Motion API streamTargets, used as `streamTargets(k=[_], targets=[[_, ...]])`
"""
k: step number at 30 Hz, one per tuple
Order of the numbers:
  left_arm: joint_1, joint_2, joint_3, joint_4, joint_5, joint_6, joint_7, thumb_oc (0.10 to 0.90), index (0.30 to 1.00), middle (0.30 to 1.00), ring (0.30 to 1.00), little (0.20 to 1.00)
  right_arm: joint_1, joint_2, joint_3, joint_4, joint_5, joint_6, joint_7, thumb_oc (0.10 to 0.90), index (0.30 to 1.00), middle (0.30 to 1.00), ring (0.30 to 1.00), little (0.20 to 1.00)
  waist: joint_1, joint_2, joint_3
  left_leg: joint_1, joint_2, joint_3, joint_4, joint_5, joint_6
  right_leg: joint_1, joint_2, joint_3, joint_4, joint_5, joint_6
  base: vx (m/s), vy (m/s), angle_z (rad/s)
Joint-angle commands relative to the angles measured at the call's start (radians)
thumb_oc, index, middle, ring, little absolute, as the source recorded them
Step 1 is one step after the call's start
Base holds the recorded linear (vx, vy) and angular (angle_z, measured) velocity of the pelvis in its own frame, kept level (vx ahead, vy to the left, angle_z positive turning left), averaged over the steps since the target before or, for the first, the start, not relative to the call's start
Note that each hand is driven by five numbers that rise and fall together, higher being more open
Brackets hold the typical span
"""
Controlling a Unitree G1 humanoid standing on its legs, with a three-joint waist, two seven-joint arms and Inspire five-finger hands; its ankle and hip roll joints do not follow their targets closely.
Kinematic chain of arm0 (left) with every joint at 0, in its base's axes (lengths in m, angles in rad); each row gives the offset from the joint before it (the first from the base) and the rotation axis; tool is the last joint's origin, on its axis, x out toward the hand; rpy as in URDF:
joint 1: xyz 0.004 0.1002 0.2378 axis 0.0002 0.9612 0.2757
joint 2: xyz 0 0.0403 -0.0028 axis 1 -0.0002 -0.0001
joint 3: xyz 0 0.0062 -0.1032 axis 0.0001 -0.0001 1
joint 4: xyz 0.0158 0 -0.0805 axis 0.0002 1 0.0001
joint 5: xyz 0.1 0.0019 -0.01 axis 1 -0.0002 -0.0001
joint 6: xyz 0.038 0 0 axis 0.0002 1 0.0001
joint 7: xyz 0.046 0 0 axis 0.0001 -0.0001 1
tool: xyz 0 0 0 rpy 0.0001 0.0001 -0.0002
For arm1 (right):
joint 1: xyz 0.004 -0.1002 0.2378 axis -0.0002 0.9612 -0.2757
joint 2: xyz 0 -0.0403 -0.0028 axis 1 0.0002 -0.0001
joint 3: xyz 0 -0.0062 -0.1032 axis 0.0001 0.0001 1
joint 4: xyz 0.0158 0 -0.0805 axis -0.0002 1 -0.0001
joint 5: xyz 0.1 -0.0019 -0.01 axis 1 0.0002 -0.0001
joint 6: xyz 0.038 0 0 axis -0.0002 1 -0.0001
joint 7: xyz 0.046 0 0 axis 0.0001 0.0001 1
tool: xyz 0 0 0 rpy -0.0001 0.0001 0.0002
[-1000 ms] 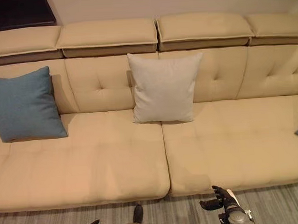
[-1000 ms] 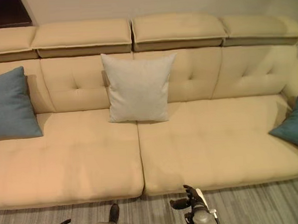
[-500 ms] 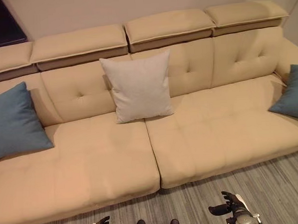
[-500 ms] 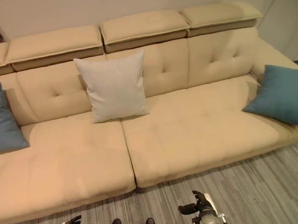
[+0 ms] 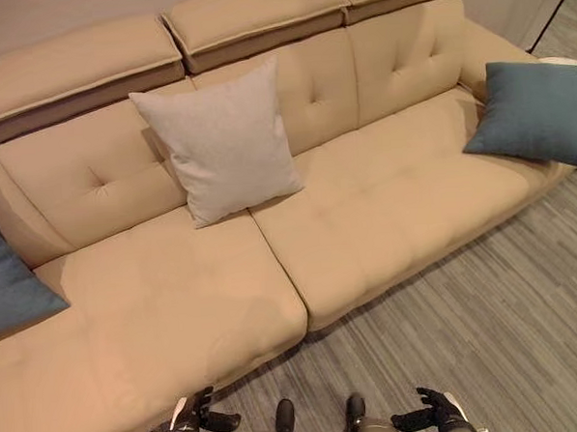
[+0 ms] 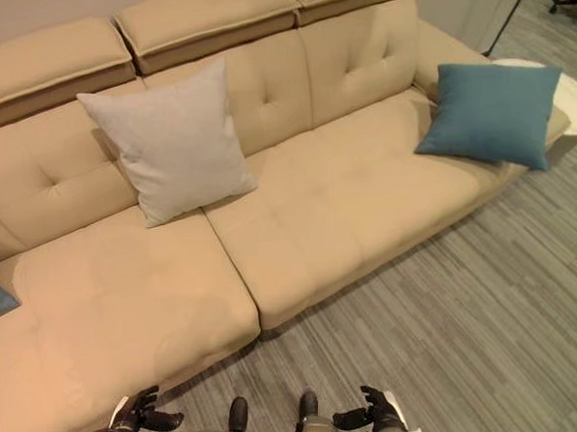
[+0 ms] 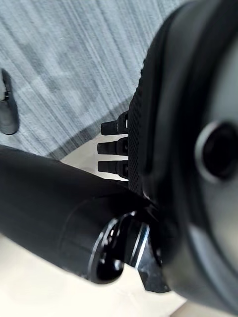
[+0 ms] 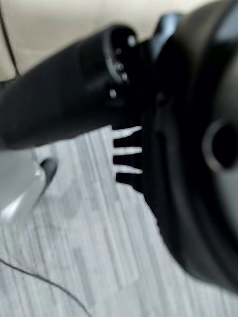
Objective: Pick up all the scattered cushions and arrange them neatly on the sofa.
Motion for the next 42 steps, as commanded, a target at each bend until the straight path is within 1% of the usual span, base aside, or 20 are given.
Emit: streamTargets(k=[1, 3, 5, 11, 12, 13, 15, 17, 24, 26, 27, 28, 30, 34, 36, 37, 38, 40, 41, 42], targets=[[-0.005, 0.012, 0.016, 0.004, -0.004, -0.015, 0.001, 0.800, 0.900, 0.900, 0.900, 0.900, -0.003, -0.061, -0.008, -0.038, 0.014, -0.021, -0.037, 0.800, 0.900, 0.900, 0.900, 0.900, 0.069, -0.032, -0.080, -0.062, -0.009, -0.097, 0.066, -0.085, -0.054, 0.179, -0.010, -0.135, -0.280, 0.093, 0.006, -0.01, -0.142, -1.35], [-0.005, 0.011, 0.023, 0.004, -0.009, -0.016, 0.004, 0.800, 0.900, 0.900, 0.900, 0.900, -0.007, -0.058, -0.006, -0.041, 0.016, -0.021, -0.041, 0.800, 0.900, 0.900, 0.900, 0.900, 0.075, -0.038, -0.086, -0.061, -0.003, -0.084, 0.065, -0.084, -0.058, 0.181, -0.006, -0.137, -0.302, 0.091, 0.011, 0.03, -0.156, -1.39], [-0.011, 0.000, 0.026, 0.004, -0.017, -0.017, 0.007, 0.800, 0.900, 0.900, 0.900, 0.900, -0.010, -0.062, 0.000, -0.041, 0.025, -0.023, -0.047, 0.800, 0.900, 0.900, 0.900, 0.900, 0.064, -0.053, -0.084, -0.070, 0.010, -0.057, 0.103, -0.086, -0.074, 0.198, 0.024, -0.088, -0.384, 0.095, 0.006, 0.03, -0.241, -0.62], [-0.035, -0.025, -0.003, -0.018, -0.034, -0.016, 0.007, 0.800, 0.900, 0.900, 0.900, 0.900, -0.003, -0.080, -0.017, -0.050, 0.051, -0.029, -0.064, 0.800, 0.900, 0.900, 0.900, 0.900, 0.032, -0.044, -0.050, -0.087, 0.035, -0.064, 0.172, -0.091, -0.097, 0.217, 0.056, -0.064, -0.419, 0.087, -0.022, 0.00, -0.105, -0.16], [-0.044, -0.036, -0.032, -0.034, -0.035, -0.016, 0.006, 0.800, 0.900, 0.900, 0.900, 0.900, 0.005, -0.081, -0.024, -0.028, 0.057, -0.027, -0.072, 0.800, 0.900, 0.900, 0.900, 0.900, 0.041, -0.041, -0.035, -0.101, -0.007, -0.167, 0.195, -0.095, -0.100, 0.216, 0.065, -0.031, -0.411, 0.086, -0.030, 0.00, -0.009, -0.22], [-0.044, -0.036, -0.032, -0.034, -0.035, -0.016, 0.007, 0.800, 0.900, 0.900, 0.900, 0.900, 0.005, -0.081, -0.025, -0.028, 0.057, -0.027, -0.072, 0.800, 0.900, 0.900, 0.900, 0.900, 0.040, -0.041, -0.035, -0.101, -0.007, -0.168, 0.196, -0.095, -0.100, 0.217, 0.065, -0.032, -0.411, 0.085, -0.030, 0.02, -0.014, -0.23], [-0.050, -0.043, -0.048, -0.034, -0.034, -0.014, 0.005, 0.800, 0.900, 0.900, 0.900, 0.900, 0.019, -0.079, -0.035, -0.012, 0.061, -0.026, -0.078, 0.800, 0.900, 0.900, 0.900, 0.900, 0.046, -0.047, -0.031, -0.131, -0.052, -0.234, 0.200, -0.092, -0.106, 0.219, 0.068, -0.015, -0.405, 0.089, -0.026, 0.04, -0.011, -0.52], [-0.049, -0.042, -0.052, -0.034, -0.032, -0.014, 0.006, 0.800, 0.900, 0.900, 0.900, 0.900, 0.027, -0.078, -0.037, -0.010, 0.064, -0.026, -0.078, 0.800, 0.900, 0.900, 0.900, 0.900, 0.047, -0.048, -0.029, -0.146, -0.067, -0.243, 0.211, -0.091, -0.107, 0.218, 0.070, -0.006, -0.401, 0.089, -0.024, 0.03, 0.010, -0.56], [-0.019, -0.031, -0.039, -0.005, -0.007, -0.005, 0.004, 0.800, 0.900, 0.900, 0.900, 0.900, 0.032, -0.060, -0.050, 0.012, 0.058, -0.013, -0.071, 0.800, 0.900, 0.900, 0.900, 0.900, 0.055, -0.036, -0.049, -0.091, -0.064, -0.242, 0.162, -0.105, -0.069, 0.177, 0.067, 0.048, -0.278, 0.074, 0.002, 0.06, 0.125, -0.38], [-0.015, -0.020, -0.030, -0.005, -0.007, 0.000, 0.007, 0.800, 0.900, 0.900, 0.900, 0.900, 0.023, -0.049, -0.048, 0.006, 0.063, -0.010, -0.065, 0.800, 0.900, 0.900, 0.900, 0.900, 0.050, -0.033, -0.038, -0.073, -0.053, -0.226, 0.155, -0.105, -0.051, 0.123, 0.060, 0.056, -0.167, 0.095, 0.030, 0.00, 0.109, -0.58], [-0.019, -0.008, -0.029, -0.007, -0.001, -0.002, 0.013, 0.800, 0.900, 0.900, 0.900, 0.900, 0.011, -0.043, -0.040, 0.001, 0.064, -0.008, -0.063, 0.800, 0.900, 0.900, 0.900, 0.900, 0.043, -0.025, -0.023, -0.055, -0.039, -0.207, 0.149, -0.108, -0.041, 0.066, 0.048, 0.040, -0.080, 0.133, 0.060, -0.02, 0.087, -0.79], [-0.019, -0.008, -0.029, -0.007, -0.001, -0.002, 0.013, 0.800, 0.900, 0.900, 0.900, 0.900, 0.011, -0.043, -0.040, 0.001, 0.064, -0.008, -0.063, 0.800, 0.900, 0.900, 0.900, 0.900, 0.043, -0.026, -0.023, -0.056, -0.039, -0.206, 0.149, -0.108, -0.041, 0.064, 0.048, 0.041, -0.078, 0.132, 0.060, 0.04, 0.073, -0.76], [-0.015, -0.003, -0.027, -0.010, 0.010, -0.003, 0.010, 0.800, 0.900, 0.900, 0.900, 0.900, -0.004, -0.041, -0.024, -0.002, 0.040, -0.003, -0.061, 0.800, 0.900, 0.900, 0.900, 0.900, 0.057, -0.024, -0.022, -0.001, -0.011, -0.154, 0.118, -0.146, -0.037, 0.047, -0.043, -0.096, -0.176, 0.151, 0.048, 0.19, -0.045, -0.76], [-0.022, -0.004, -0.030, 0.006, 0.031, -0.004, 0.008, 0.800, 0.900, 0.900, 0.900, 0.900, -0.006, -0.039, -0.001, -0.007, 0.012, 0.006, -0.061, 0.800, 0.900, 0.900, 0.900, 0.900, 0.062, -0.031, -0.024, 0.064, 0.006, -0.125, 0.089, -0.178, -0.046, 0.012, -0.062, -0.162, -0.319, 0.220, 0.054, 0.26, -0.094, -0.75], [-0.023, -0.004, -0.038, 0.017, 0.054, -0.003, 0.011, 0.800, 0.900, 0.900, 0.900, 0.900, 0.008, -0.039, 0.001, -0.005, 0.013, 0.007, -0.055, 0.800, 0.900, 0.900, 0.900, 0.900, 0.049, -0.044, -0.036, 0.096, 0.007, -0.131, 0.083, -0.201, -0.055, 0.031, -0.046, -0.149, -0.365, 0.227, 0.051, 0.37, -0.163, -0.31], [-0.025, -0.006, -0.045, 0.019, 0.055, -0.002, 0.010, 0.800, 0.900, 0.900, 0.900, 0.900, 0.019, -0.038, 0.005, -0.001, 0.018, 0.003, -0.057, 0.800, 0.900, 0.900, 0.900, 0.900, 0.043, -0.046, -0.051, 0.110, 0.031, -0.134, 0.093, -0.206, -0.075, 0.045, -0.023, -0.141, -0.373, 0.222, 0.033, 0.49, -0.313, 0.24], [-0.033, -0.014, -0.052, 0.014, 0.045, -0.003, 0.011, 0.800, 0.900, 0.900, 0.900, 0.900, 0.026, -0.039, 0.006, 0.006, 0.023, -0.004, -0.064, 0.800, 0.900, 0.900, 0.900, 0.900, 0.039, -0.042, -0.055, 0.091, 0.064, -0.136, 0.171, -0.173, -0.107, 0.077, 0.002, -0.152, -0.389, 0.205, 0.009, 0.44, -0.351, 0.46], [-0.049, -0.021, -0.068, 0.005, 0.037, -0.003, 0.010, 0.800, 0.900, 0.900, 0.900, 0.900, 0.021, -0.044, 0.003, 0.006, 0.038, -0.009, -0.075, 0.800, 0.900, 0.900, 0.900, 0.900, 0.043, -0.048, -0.033, -0.016, 0.084, -0.136, 0.386, -0.088, -0.130, 0.116, 0.018, -0.153, -0.412, 0.190, -0.021, 0.21, -0.309, 0.74], [-0.065, -0.023, -0.087, -0.017, 0.036, -0.002, 0.010, 0.800, 0.900, 0.900, 0.900, 0.900, 0.011, -0.050, 0.001, 0.002, 0.055, -0.015, -0.086, 0.800, 0.900, 0.900, 0.900, 0.900, 0.052, -0.057, -0.005, -0.120, 0.090, -0.135, 0.565, -0.034, -0.124, 0.147, 0.029, -0.156, -0.435, 0.176, -0.048, 0.16, -0.299, 0.63], [-0.066, -0.022, -0.089, -0.025, 0.036, -0.001, 0.010, 0.800, 0.900, 0.900, 0.900, 0.900, 0.011, -0.053, -0.001, 0.000, 0.062, -0.014, -0.090, 0.800, 0.900, 0.900, 0.900, 0.900, 0.061, -0.058, 0.006, -0.148, 0.100, -0.127, 0.622, -0.029, -0.118, 0.165, 0.042, -0.153, -0.444, 0.162, -0.059, 0.18, -0.264, 0.27]])
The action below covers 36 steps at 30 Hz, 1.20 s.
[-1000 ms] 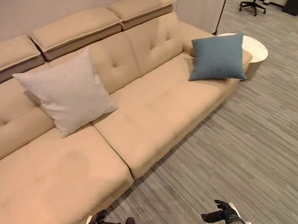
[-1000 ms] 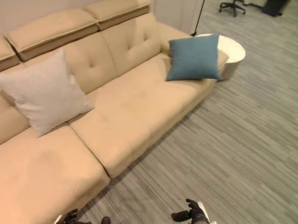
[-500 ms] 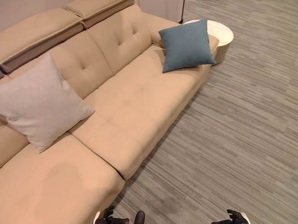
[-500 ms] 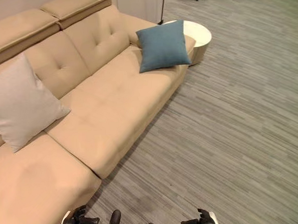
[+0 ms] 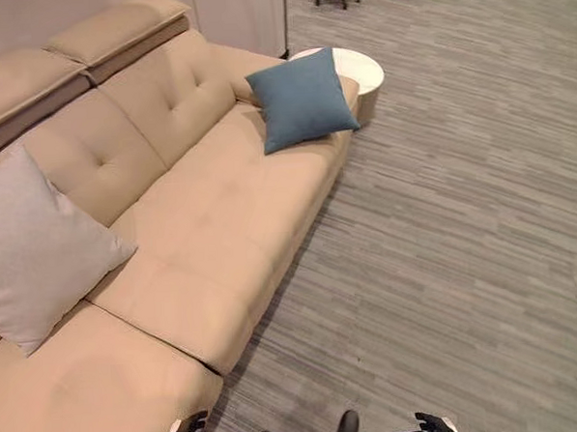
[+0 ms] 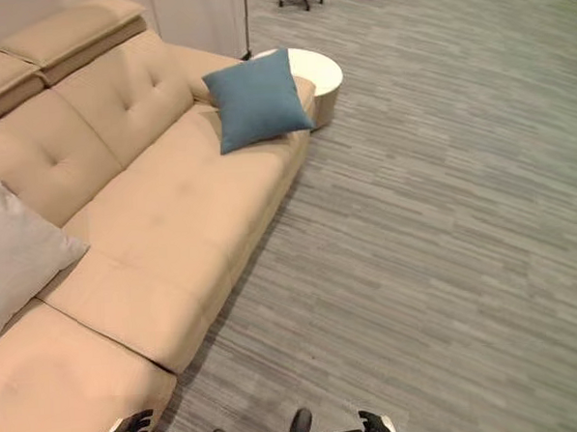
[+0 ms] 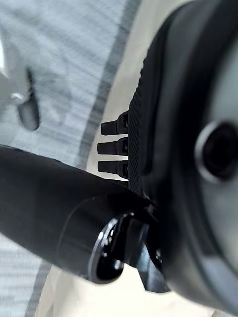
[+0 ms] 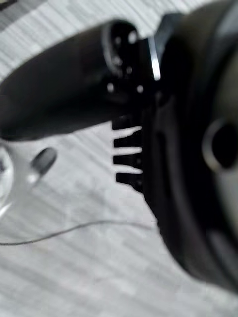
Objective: Pick up all the scattered cushions and arrange them neatly on the sofa.
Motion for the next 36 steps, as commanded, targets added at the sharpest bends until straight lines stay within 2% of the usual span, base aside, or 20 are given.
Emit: streamTargets(k=[1, 3, 6, 7, 8, 10, 12, 15, 16, 17, 18, 20, 21, 24, 27, 30, 32, 34, 35, 36], targets=[[-0.041, -0.008, -0.043, -0.061, 0.016, -0.018, 0.005, 0.800, 0.900, 0.900, 0.900, 0.900, -0.040, -0.096, 0.004, -0.026, 0.032, -0.028, -0.053, 0.800, 0.900, 0.900, 0.900, 0.900, 0.018, 0.015, 0.076, -0.008, 0.055, -0.041, 0.146, 0.062, 0.017, 0.097, 0.020, 0.006, -0.069, -0.032, 0.052, 0.19, -0.137, -0.25], [-0.043, -0.008, -0.044, -0.060, 0.014, -0.019, 0.009, 0.800, 0.900, 0.900, 0.900, 0.900, -0.041, -0.094, 0.005, -0.027, 0.034, -0.027, -0.053, 0.800, 0.900, 0.900, 0.900, 0.900, 0.028, 0.008, 0.081, -0.054, 0.022, -0.035, 0.115, 0.023, 0.023, 0.122, 0.027, 0.017, -0.085, -0.041, 0.058, 0.23, -0.067, -0.17], [-0.045, -0.013, -0.044, -0.039, 0.027, -0.018, 0.012, 0.800, 0.900, 0.900, 0.900, 0.900, -0.049, -0.093, 0.011, -0.028, 0.031, -0.033, -0.058, 0.800, 0.900, 0.900, 0.900, 0.900, 0.043, -0.002, 0.073, -0.084, -0.034, -0.004, -0.081, -0.020, 0.033, 0.158, 0.039, 0.025, -0.118, -0.054, 0.080, 0.28, -0.003, 0.03], [-0.043, -0.012, -0.041, -0.035, 0.032, -0.016, 0.010, 0.800, 0.900, 0.900, 0.900, 0.900, -0.049, -0.093, 0.013, -0.028, 0.029, -0.032, -0.059, 0.800, 0.900, 0.900, 0.900, 0.900, 0.050, 0.000, 0.068, -0.085, -0.049, 0.000, -0.154, -0.004, 0.033, 0.168, 0.048, 0.031, -0.126, -0.059, 0.083, 0.40, 0.063, -0.05], [-0.033, -0.009, -0.032, -0.024, 0.036, -0.017, 0.007, 0.800, 0.900, 0.900, 0.900, 0.900, -0.046, -0.090, 0.019, -0.024, 0.027, -0.030, -0.060, 0.800, 0.900, 0.900, 0.900, 0.900, 0.067, 0.014, 0.051, -0.106, -0.084, -0.004, -0.290, 0.077, 0.034, 0.188, 0.083, 0.043, -0.134, -0.075, 0.085, 0.38, 0.069, -0.09], [-0.023, -0.004, -0.024, -0.021, 0.034, -0.019, 0.005, 0.800, 0.900, 0.900, 0.900, 0.900, -0.045, -0.084, 0.016, -0.023, 0.030, -0.029, -0.061, 0.800, 0.900, 0.900, 0.900, 0.900, 0.087, 0.022, 0.045, -0.125, -0.097, 0.002, -0.346, 0.138, 0.024, 0.220, 0.108, 0.063, -0.131, -0.099, 0.082, 0.35, 0.082, -0.16], [0.000, 0.001, -0.007, -0.005, 0.032, -0.015, 0.001, 0.800, 0.900, 0.900, 0.900, 0.900, -0.038, -0.075, 0.022, -0.024, 0.017, -0.024, -0.053, 0.800, 0.900, 0.900, 0.900, 0.900, 0.099, 0.014, 0.026, -0.078, -0.109, -0.025, -0.381, 0.120, 0.050, 0.230, 0.114, 0.088, -0.092, -0.126, 0.085, 0.33, 0.104, -0.99], [0.017, 0.011, 0.009, 0.011, 0.035, -0.009, 0.000, 0.800, 0.900, 0.900, 0.900, 0.900, -0.034, -0.064, 0.019, -0.022, 0.002, -0.024, -0.044, 0.800, 0.900, 0.900, 0.900, 0.900, 0.105, -0.002, 0.006, -0.019, -0.120, -0.043, -0.382, 0.089, 0.079, 0.219, 0.091, 0.098, 0.049, -0.141, 0.115, 0.30, 0.141, -0.86], [0.018, 0.022, 0.016, 0.001, 0.029, -0.006, -0.001, 0.800, 0.900, 0.900, 0.900, 0.900, -0.045, -0.060, 0.019, -0.027, -0.001, -0.021, -0.034, 0.800, 0.900, 0.900, 0.900, 0.900, 0.099, 0.002, 0.013, 0.019, -0.120, -0.049, -0.362, 0.055, 0.110, 0.148, 0.049, 0.098, 0.243, -0.076, 0.164, 0.28, 0.198, -0.43], [0.015, 0.029, 0.017, -0.009, 0.022, -0.007, 0.001, 0.800, 0.900, 0.900, 0.900, 0.900, -0.054, -0.059, 0.018, -0.034, 0.001, -0.022, -0.030, 0.800, 0.900, 0.900, 0.900, 0.900, 0.089, 0.011, 0.024, 0.045, -0.115, -0.053, -0.359, 0.041, 0.122, 0.107, 0.035, 0.100, 0.340, -0.040, 0.183, 0.20, 0.160, -0.36], [0.015, 0.029, 0.017, -0.009, 0.022, -0.007, 0.001, 0.800, 0.900, 0.900, 0.900, 0.900, -0.054, -0.059, 0.018, -0.034, 0.001, -0.022, -0.030, 0.800, 0.900, 0.900, 0.900, 0.900, 0.089, 0.012, 0.021, 0.042, -0.113, -0.054, -0.360, 0.043, 0.121, 0.104, 0.037, 0.099, 0.337, -0.037, 0.183, 0.10, 0.096, -0.13], [0.006, 0.037, 0.012, -0.018, 0.018, -0.007, 0.007, 0.800, 0.900, 0.900, 0.900, 0.900, -0.065, -0.057, 0.021, -0.044, -0.004, -0.023, -0.030, 0.800, 0.900, 0.900, 0.900, 0.900, 0.072, 0.039, 0.031, 0.075, -0.097, -0.060, -0.360, 0.023, 0.139, 0.032, 0.016, 0.077, 0.482, -0.002, 0.199, 0.18, 0.122, 0.18], [0.002, 0.042, 0.011, -0.035, 0.006, -0.012, 0.013, 0.800, 0.900, 0.900, 0.900, 0.900, -0.067, -0.053, 0.022, -0.050, -0.006, -0.021, -0.027, 0.800, 0.900, 0.900, 0.900, 0.900, 0.065, 0.056, 0.030, 0.122, -0.085, -0.071, -0.382, 0.003, 0.147, -0.020, -0.028, 0.038, 0.488, 0.007, 0.185, 0.31, 0.090, 0.17], [-0.006, 0.042, 0.006, -0.053, -0.001, -0.018, 0.012, 0.800, 0.900, 0.900, 0.900, 0.900, -0.073, -0.056, 0.031, -0.056, -0.007, -0.019, -0.025, 0.800, 0.900, 0.900, 0.900, 0.900, 0.050, 0.056, 0.033, 0.176, -0.087, -0.090, -0.409, -0.025, 0.141, -0.044, -0.047, 0.040, 0.318, -0.022, 0.158, 0.31, -0.031, 0.06], [-0.019, 0.035, -0.002, -0.039, 0.003, -0.022, 0.011, 0.800, 0.900, 0.900, 0.900, 0.900, -0.076, -0.059, 0.034, -0.060, 0.002, -0.017, -0.024, 0.800, 0.900, 0.900, 0.900, 0.900, 0.019, 0.051, 0.041, 0.240, -0.096, -0.133, -0.430, -0.059, 0.126, -0.087, -0.018, 0.143, 0.083, 0.019, 0.160, 0.32, -0.095, 0.08], [-0.016, 0.022, -0.001, -0.007, 0.011, -0.023, 0.015, 0.800, 0.900, 0.900, 0.900, 0.900, -0.065, -0.060, 0.038, -0.053, 0.003, -0.016, -0.020, 0.800, 0.900, 0.900, 0.900, 0.900, 0.001, 0.036, 0.024, 0.285, -0.096, -0.172, -0.444, -0.092, 0.111, -0.075, -0.002, 0.198, -0.005, 0.062, 0.163, 0.36, -0.125, 0.54], [-0.012, 0.010, -0.004, 0.006, 0.011, -0.023, 0.015, 0.800, 0.900, 0.900, 0.900, 0.900, -0.053, -0.061, 0.032, -0.051, 0.003, -0.019, -0.021, 0.800, 0.900, 0.900, 0.900, 0.900, -0.007, 0.033, 0.005, 0.297, -0.065, -0.170, -0.418, -0.102, 0.079, -0.052, 0.006, 0.175, -0.011, 0.058, 0.150, 0.38, -0.189, 0.75], [-0.011, 0.006, -0.008, 0.004, 0.009, -0.023, 0.015, 0.800, 0.900, 0.900, 0.900, 0.900, -0.049, -0.063, 0.025, -0.053, 0.015, -0.026, -0.026, 0.800, 0.900, 0.900, 0.900, 0.900, -0.012, 0.033, 0.007, 0.278, -0.049, -0.162, -0.369, -0.090, 0.056, -0.027, 0.013, 0.155, -0.025, 0.049, 0.140, 0.15, -0.129, 0.65], [-0.015, 0.003, -0.006, -0.003, -0.002, -0.023, 0.013, 0.800, 0.900, 0.900, 0.900, 0.900, -0.053, -0.066, 0.017, -0.058, 0.035, -0.036, -0.030, 0.800, 0.900, 0.900, 0.900, 0.900, -0.014, 0.028, 0.015, 0.228, -0.030, -0.129, -0.277, -0.064, 0.035, -0.002, 0.009, 0.131, -0.033, 0.038, 0.131, 0.07, -0.159, 1.01], [-0.025, -0.002, -0.011, -0.014, -0.012, -0.024, 0.014, 0.800, 0.900, 0.900, 0.900, 0.900, -0.062, -0.071, 0.013, -0.061, 0.058, -0.044, -0.041, 0.800, 0.900, 0.900, 0.900, 0.900, -0.010, 0.012, 0.040, 0.111, 0.000, -0.060, -0.088, -0.027, 0.028, 0.035, 0.002, 0.096, -0.044, 0.020, 0.105, 0.11, -0.229, 1.00]])
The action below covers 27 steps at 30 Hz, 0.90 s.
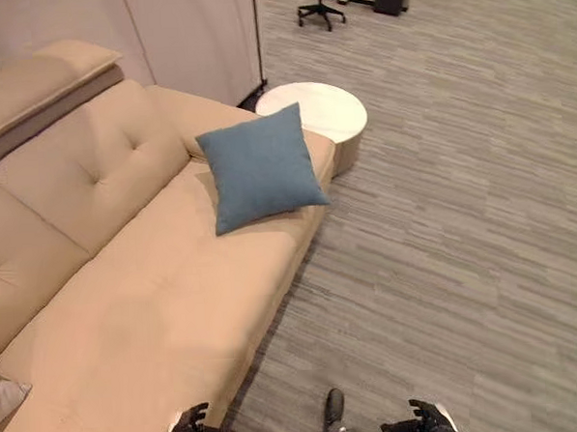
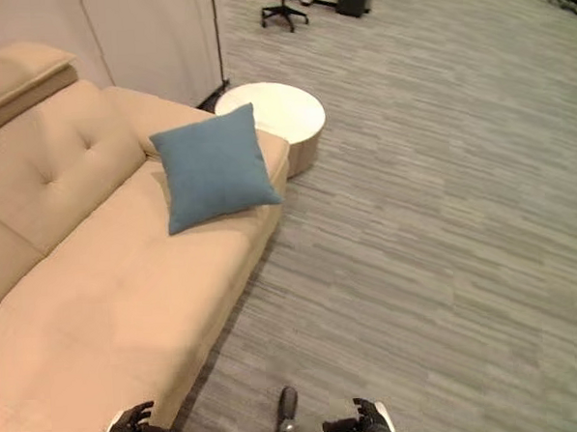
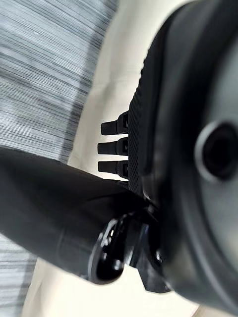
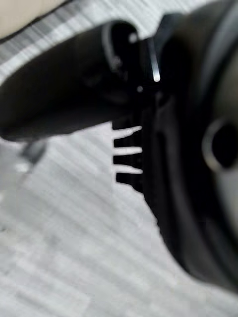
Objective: Pick up all the scattered cushions and arrange them neatly on the sofa.
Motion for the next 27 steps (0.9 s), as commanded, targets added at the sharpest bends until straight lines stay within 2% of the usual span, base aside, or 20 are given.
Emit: streamTargets(k=[1, 2, 3, 4, 5, 8, 10, 11, 12, 14, 16, 17, 18, 20, 21, 23, 24, 27], targets=[[-0.057, 0.025, -0.011, -0.039, -0.017, -0.027, 0.017, 0.800, 0.900, 0.900, 0.900, 0.900, -0.061, -0.051, -0.011, -0.022, 0.053, -0.054, -0.039, 0.800, 0.900, 0.900, 0.900, 0.900, 0.024, -0.023, 0.069, -0.213, 0.259, 0.116, 0.258, 0.011, -0.043, 0.112, -0.077, -0.052, 0.012, -0.132, 0.165, 0.07, -0.167, 0.98], [-0.058, 0.025, -0.011, -0.039, -0.018, -0.026, 0.017, 0.800, 0.900, 0.900, 0.900, 0.900, -0.062, -0.051, -0.011, -0.022, 0.053, -0.054, -0.039, 0.800, 0.900, 0.900, 0.900, 0.900, 0.023, -0.021, 0.068, -0.218, 0.261, 0.114, 0.265, 0.008, -0.043, 0.111, -0.076, -0.053, 0.012, -0.132, 0.164, 0.16, -0.160, 0.59], [-0.062, 0.027, -0.005, -0.041, -0.024, -0.024, 0.016, 0.800, 0.900, 0.900, 0.900, 0.900, -0.061, -0.053, -0.013, -0.013, 0.057, -0.051, -0.038, 0.800, 0.900, 0.900, 0.900, 0.900, 0.033, -0.033, 0.074, -0.261, 0.278, 0.164, 0.275, -0.004, -0.032, 0.149, -0.071, -0.081, -0.003, -0.157, 0.159, 0.20, -0.117, 0.39], [-0.063, 0.026, -0.007, -0.038, -0.024, -0.024, 0.016, 0.800, 0.900, 0.900, 0.900, 0.900, -0.058, -0.053, -0.013, -0.010, 0.062, -0.052, -0.039, 0.800, 0.900, 0.900, 0.900, 0.900, 0.042, -0.033, 0.079, -0.276, 0.274, 0.173, 0.260, -0.019, -0.029, 0.167, -0.063, -0.085, -0.007, -0.169, 0.155, 0.38, -0.167, 0.20], [-0.067, 0.025, -0.008, -0.024, -0.019, -0.021, 0.012, 0.800, 0.900, 0.900, 0.900, 0.900, -0.055, -0.055, -0.019, -0.009, 0.070, -0.055, -0.040, 0.800, 0.900, 0.900, 0.900, 0.900, 0.047, -0.043, 0.077, -0.307, 0.240, 0.185, 0.174, -0.023, -0.025, 0.195, -0.056, -0.099, -0.019, -0.189, 0.157, 0.31, -0.085, 0.40], [-0.064, 0.029, -0.009, -0.020, -0.001, -0.018, 0.006, 0.800, 0.900, 0.900, 0.900, 0.900, -0.046, -0.056, -0.022, -0.019, 0.071, -0.056, -0.042, 0.800, 0.900, 0.900, 0.900, 0.900, 0.054, -0.031, 0.064, -0.331, 0.212, 0.240, 0.025, 0.063, -0.029, 0.230, -0.024, -0.113, -0.033, -0.216, 0.157, 0.25, -0.019, 0.57], [-0.055, 0.033, -0.005, -0.027, 0.002, -0.019, 0.002, 0.800, 0.900, 0.900, 0.900, 0.900, -0.047, -0.058, -0.021, -0.027, 0.071, -0.054, -0.044, 0.800, 0.900, 0.900, 0.900, 0.900, 0.073, -0.019, 0.059, -0.353, 0.196, 0.256, -0.024, 0.117, -0.038, 0.254, 0.001, -0.098, -0.031, -0.236, 0.154, 0.20, 0.029, 0.26], [-0.055, 0.034, -0.005, -0.027, 0.002, -0.019, 0.002, 0.800, 0.900, 0.900, 0.900, 0.900, -0.047, -0.058, -0.021, -0.027, 0.071, -0.054, -0.044, 0.800, 0.900, 0.900, 0.900, 0.900, 0.073, -0.019, 0.059, -0.353, 0.196, 0.256, -0.024, 0.117, -0.038, 0.254, 0.001, -0.098, -0.031, -0.236, 0.154, 0.24, 0.082, -0.22], [-0.040, 0.039, 0.005, -0.026, 0.001, -0.017, 0.002, 0.800, 0.900, 0.900, 0.900, 0.900, -0.049, -0.051, -0.011, -0.033, 0.057, -0.054, -0.038, 0.800, 0.900, 0.900, 0.900, 0.900, 0.083, -0.014, 0.044, -0.301, 0.180, 0.222, -0.084, 0.112, -0.022, 0.260, 0.010, -0.092, -0.007, -0.255, 0.157, 0.24, 0.100, -0.48], [-0.028, 0.045, 0.016, -0.022, -0.006, -0.017, -0.002, 0.800, 0.900, 0.900, 0.900, 0.900, -0.055, -0.048, -0.003, -0.031, 0.041, -0.052, -0.030, 0.800, 0.900, 0.900, 0.900, 0.900, 0.101, -0.017, 0.031, -0.272, 0.159, 0.187, -0.095, 0.104, -0.012, 0.260, 0.000, -0.089, 0.051, -0.266, 0.172, 0.25, 0.121, -0.54], [-0.021, 0.048, 0.022, -0.024, -0.009, -0.016, -0.002, 0.800, 0.900, 0.900, 0.900, 0.900, -0.059, -0.046, -0.001, -0.034, 0.035, -0.052, -0.026, 0.800, 0.900, 0.900, 0.900, 0.900, 0.107, -0.014, 0.028, -0.248, 0.160, 0.182, -0.112, 0.103, -0.002, 0.251, -0.008, -0.088, 0.097, -0.265, 0.182, 0.10, 0.082, -0.19], [-0.018, 0.051, 0.027, -0.023, -0.011, -0.015, -0.002, 0.800, 0.900, 0.900, 0.900, 0.900, -0.066, -0.043, 0.002, -0.037, 0.027, -0.054, -0.025, 0.800, 0.900, 0.900, 0.900, 0.900, 0.109, -0.009, 0.029, -0.228, 0.163, 0.180, -0.120, 0.099, 0.008, 0.233, -0.019, -0.086, 0.167, -0.264, 0.192, 0.12, 0.113, -0.25], [-0.023, 0.065, 0.033, -0.030, -0.016, -0.015, 0.000, 0.800, 0.900, 0.900, 0.900, 0.900, -0.089, -0.038, 0.005, -0.050, 0.023, -0.054, -0.020, 0.800, 0.900, 0.900, 0.900, 0.900, 0.101, 0.005, 0.035, -0.196, 0.170, 0.166, -0.132, 0.089, 0.028, 0.158, -0.056, -0.091, 0.313, -0.228, 0.230, 0.12, 0.113, -0.30], [-0.025, 0.070, 0.032, -0.033, -0.020, -0.018, 0.003, 0.800, 0.900, 0.900, 0.900, 0.900, -0.098, -0.035, 0.007, -0.058, 0.025, -0.057, -0.018, 0.800, 0.900, 0.900, 0.900, 0.900, 0.095, 0.010, 0.038, -0.179, 0.174, 0.159, -0.139, 0.085, 0.032, 0.124, -0.070, -0.091, 0.349, -0.207, 0.239, 0.13, 0.041, -0.24], [-0.025, 0.073, 0.036, -0.035, -0.027, -0.019, 0.005, 0.800, 0.900, 0.900, 0.900, 0.900, -0.104, -0.034, 0.011, -0.064, 0.020, -0.055, -0.015, 0.800, 0.900, 0.900, 0.900, 0.900, 0.092, 0.021, 0.039, -0.153, 0.181, 0.150, -0.146, 0.071, 0.036, 0.114, -0.112, -0.113, 0.319, -0.202, 0.233, 0.19, -0.043, -0.09], [-0.026, 0.073, 0.039, -0.035, -0.031, -0.024, 0.006, 0.800, 0.900, 0.900, 0.900, 0.900, -0.109, -0.036, 0.015, -0.068, 0.015, -0.056, -0.012, 0.800, 0.900, 0.900, 0.900, 0.900, 0.097, 0.029, 0.038, -0.134, 0.199, 0.145, -0.162, 0.060, 0.031, 0.112, -0.143, -0.128, 0.262, -0.203, 0.220, 0.21, -0.126, 0.19], [-0.027, 0.071, 0.042, -0.028, -0.035, -0.025, 0.006, 0.800, 0.900, 0.900, 0.900, 0.900, -0.115, -0.038, 0.014, -0.075, 0.016, -0.055, -0.010, 0.800, 0.900, 0.900, 0.900, 0.900, 0.096, 0.030, 0.036, -0.116, 0.207, 0.137, -0.172, 0.050, 0.025, 0.098, -0.166, -0.107, 0.209, -0.178, 0.223, 0.16, -0.120, 0.25], [-0.026, 0.070, 0.045, -0.023, -0.035, -0.027, 0.006, 0.800, 0.900, 0.900, 0.900, 0.900, -0.118, -0.039, 0.013, -0.077, 0.016, -0.055, -0.009, 0.800, 0.900, 0.900, 0.900, 0.900, 0.097, 0.031, 0.039, -0.103, 0.213, 0.133, -0.174, 0.042, 0.019, 0.090, -0.183, -0.098, 0.184, -0.152, 0.233, 0.12, -0.114, 0.14]])
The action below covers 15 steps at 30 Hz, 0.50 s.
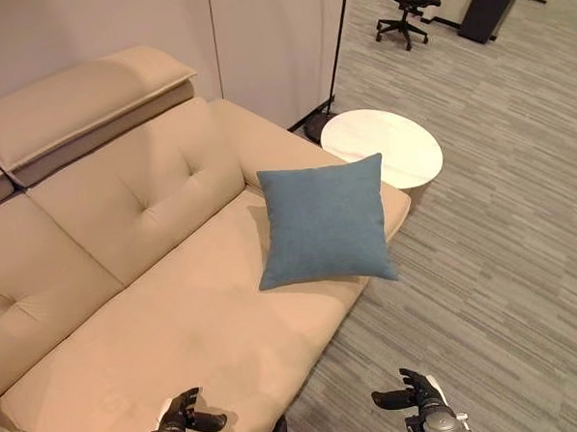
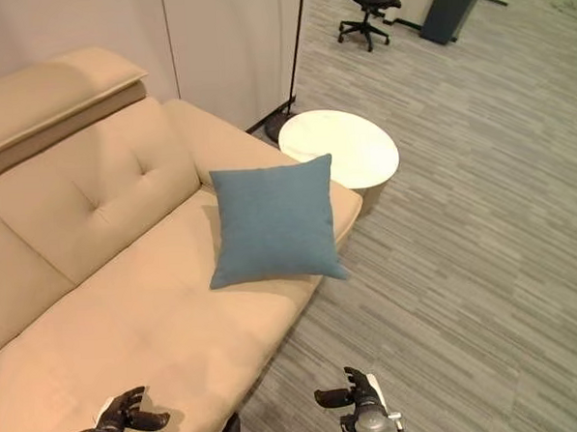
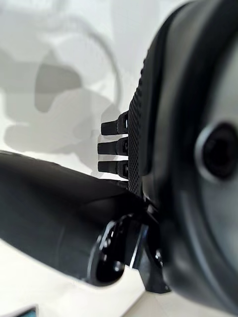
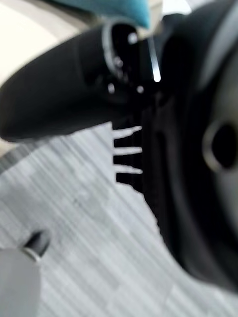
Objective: Pick up all the scattered cushions and arrange them neatly on the sofa.
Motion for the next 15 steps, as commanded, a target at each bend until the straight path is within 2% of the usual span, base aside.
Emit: streamTargets(k=[1, 2, 4, 6, 7, 8, 10, 11, 12, 14, 15], targets=[[0.018, -0.011, 0.029, 0.025, -0.012, -0.025, 0.009, 0.800, 0.900, 0.900, 0.900, 0.900, -0.028, -0.066, -0.008, -0.033, -0.013, -0.023, -0.016, 0.800, 0.900, 0.900, 0.900, 0.900, 0.034, 0.033, -0.002, -0.051, 0.064, -0.161, 0.082, -0.089, -0.053, 0.025, 0.036, 0.000, -0.095, 0.144, -0.023, 0.18, -0.256, 0.10], [0.018, -0.010, 0.034, 0.040, -0.019, -0.027, 0.015, 0.800, 0.900, 0.900, 0.900, 0.900, -0.030, -0.068, -0.008, -0.037, -0.014, -0.024, -0.014, 0.800, 0.900, 0.900, 0.900, 0.900, 0.032, 0.028, 0.005, -0.041, 0.080, -0.171, 0.086, -0.100, -0.071, 0.003, 0.001, 0.011, -0.110, 0.198, -0.006, 0.23, -0.335, 0.08], [0.018, -0.010, 0.035, 0.043, -0.019, -0.027, 0.015, 0.800, 0.900, 0.900, 0.900, 0.900, -0.029, -0.068, -0.008, -0.039, -0.014, -0.022, -0.010, 0.800, 0.900, 0.900, 0.900, 0.900, 0.030, 0.023, 0.004, -0.034, 0.085, -0.174, 0.087, -0.107, -0.079, 0.020, 0.006, 0.007, -0.137, 0.188, -0.004, 0.15, -0.208, 0.02], [0.024, -0.015, 0.041, 0.056, -0.019, -0.029, 0.017, 0.800, 0.900, 0.900, 0.900, 0.900, -0.026, -0.067, 0.000, -0.038, -0.021, -0.024, -0.012, 0.800, 0.900, 0.900, 0.900, 0.900, 0.032, 0.006, -0.009, -0.017, 0.102, -0.178, 0.084, -0.114, -0.102, 0.047, 0.018, -0.014, -0.184, 0.186, 0.003, 0.21, -0.282, 0.02], [0.026, -0.022, 0.040, 0.055, -0.029, -0.029, 0.019, 0.800, 0.900, 0.900, 0.900, 0.900, -0.021, -0.070, 0.009, -0.038, -0.024, -0.027, -0.015, 0.800, 0.900, 0.900, 0.900, 0.900, 0.027, 0.004, -0.019, -0.012, 0.149, -0.193, 0.083, -0.105, -0.127, 0.055, 0.055, -0.007, -0.201, 0.173, -0.013, 0.21, -0.298, 0.00], [0.026, -0.022, 0.040, 0.055, -0.029, -0.029, 0.019, 0.800, 0.900, 0.900, 0.900, 0.900, -0.021, -0.070, 0.009, -0.038, -0.024, -0.027, -0.015, 0.800, 0.900, 0.900, 0.900, 0.900, 0.027, 0.004, -0.019, -0.013, 0.149, -0.193, 0.083, -0.105, -0.127, 0.055, 0.054, -0.007, -0.201, 0.173, -0.013, 0.18, -0.384, 0.02], [0.009, -0.036, 0.025, 0.045, -0.046, -0.033, 0.020, 0.800, 0.900, 0.900, 0.900, 0.900, -0.025, -0.092, 0.002, -0.042, -0.004, -0.039, -0.026, 0.800, 0.900, 0.900, 0.900, 0.900, 0.015, 0.003, -0.008, -0.073, 0.186, -0.187, 0.156, -0.090, -0.158, 0.084, 0.088, -0.046, -0.240, 0.150, -0.036, 0.07, -0.260, 0.09], [0.009, -0.036, 0.025, 0.045, -0.046, -0.033, 0.020, 0.800, 0.900, 0.900, 0.900, 0.900, -0.025, -0.092, 0.003, -0.042, -0.004, -0.039, -0.026, 0.800, 0.900, 0.900, 0.900, 0.900, 0.015, 0.003, -0.009, -0.074, 0.185, -0.187, 0.156, -0.090, -0.158, 0.083, 0.087, -0.046, -0.240, 0.150, -0.036, 0.03, -0.194, 0.27], [-0.012, -0.048, 0.012, 0.033, -0.049, -0.033, 0.021, 0.800, 0.900, 0.900, 0.900, 0.900, -0.021, -0.107, -0.013, -0.042, 0.015, -0.040, -0.038, 0.800, 0.900, 0.900, 0.900, 0.900, 0.001, 0.000, 0.002, -0.116, 0.218, -0.114, 0.227, -0.071, -0.163, 0.109, 0.097, -0.085, -0.263, 0.134, -0.058, 0.04, -0.175, 0.19], [-0.020, -0.053, 0.005, 0.025, -0.049, -0.033, 0.021, 0.800, 0.900, 0.900, 0.900, 0.900, -0.018, -0.109, -0.016, -0.040, 0.021, -0.039, -0.041, 0.800, 0.900, 0.900, 0.900, 0.900, -0.005, -0.005, 0.008, -0.135, 0.225, -0.092, 0.265, -0.064, -0.161, 0.124, 0.101, -0.101, -0.274, 0.131, -0.066, 0.06, -0.163, 0.54], [-0.031, -0.058, -0.009, 0.015, -0.041, -0.033, 0.016, 0.800, 0.900, 0.900, 0.900, 0.900, -0.012, -0.112, -0.021, -0.034, 0.030, -0.042, -0.040, 0.800, 0.900, 0.900, 0.900, 0.900, -0.008, -0.015, 0.015, -0.162, 0.187, -0.093, 0.310, -0.083, -0.151, 0.150, 0.113, -0.105, -0.301, 0.129, -0.072, 0.11, -0.135, 0.49]])
